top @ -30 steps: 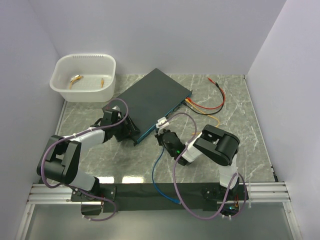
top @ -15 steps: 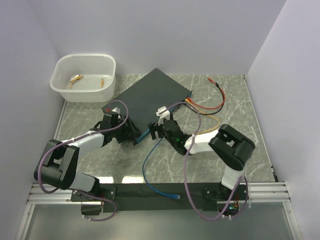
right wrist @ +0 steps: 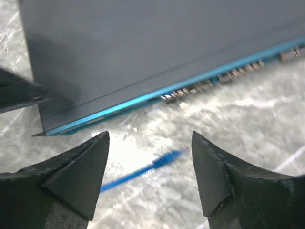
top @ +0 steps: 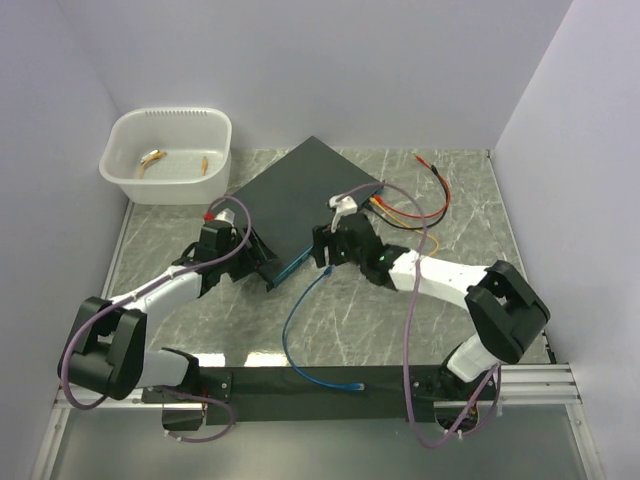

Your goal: Insert the plug into the switch port

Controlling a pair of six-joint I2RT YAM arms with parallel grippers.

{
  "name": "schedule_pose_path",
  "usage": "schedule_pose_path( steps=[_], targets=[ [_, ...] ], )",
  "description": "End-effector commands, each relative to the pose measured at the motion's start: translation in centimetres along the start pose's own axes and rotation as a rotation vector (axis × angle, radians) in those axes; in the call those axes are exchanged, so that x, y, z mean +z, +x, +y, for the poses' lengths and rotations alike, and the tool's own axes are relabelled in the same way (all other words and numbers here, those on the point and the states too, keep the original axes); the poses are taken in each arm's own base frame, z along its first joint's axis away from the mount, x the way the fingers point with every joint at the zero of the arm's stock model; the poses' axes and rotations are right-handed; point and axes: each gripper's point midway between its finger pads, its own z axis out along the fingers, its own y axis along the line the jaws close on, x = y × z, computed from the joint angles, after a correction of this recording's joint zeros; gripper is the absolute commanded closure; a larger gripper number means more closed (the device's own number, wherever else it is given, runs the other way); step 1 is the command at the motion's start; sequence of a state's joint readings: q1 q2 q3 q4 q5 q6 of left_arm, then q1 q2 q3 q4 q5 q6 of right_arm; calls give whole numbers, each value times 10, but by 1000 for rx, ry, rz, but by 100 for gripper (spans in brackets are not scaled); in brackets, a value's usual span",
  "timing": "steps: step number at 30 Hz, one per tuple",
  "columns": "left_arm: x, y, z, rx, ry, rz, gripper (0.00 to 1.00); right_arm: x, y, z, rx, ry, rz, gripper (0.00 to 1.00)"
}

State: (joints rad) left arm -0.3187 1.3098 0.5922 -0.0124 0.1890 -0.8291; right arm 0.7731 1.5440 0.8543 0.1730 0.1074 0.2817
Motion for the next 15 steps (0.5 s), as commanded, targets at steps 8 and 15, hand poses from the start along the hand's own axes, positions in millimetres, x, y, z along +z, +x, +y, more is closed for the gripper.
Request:
schedule_pose_path(
  steps=[8, 15],
  targets=[
    [-25, -18, -22, 98, 34, -98, 21, -29, 36, 27, 249, -152, 403, 26],
    [-43, -20, -34, 114, 77, -132, 21, -21, 65, 22, 328, -123, 480, 27]
  ],
)
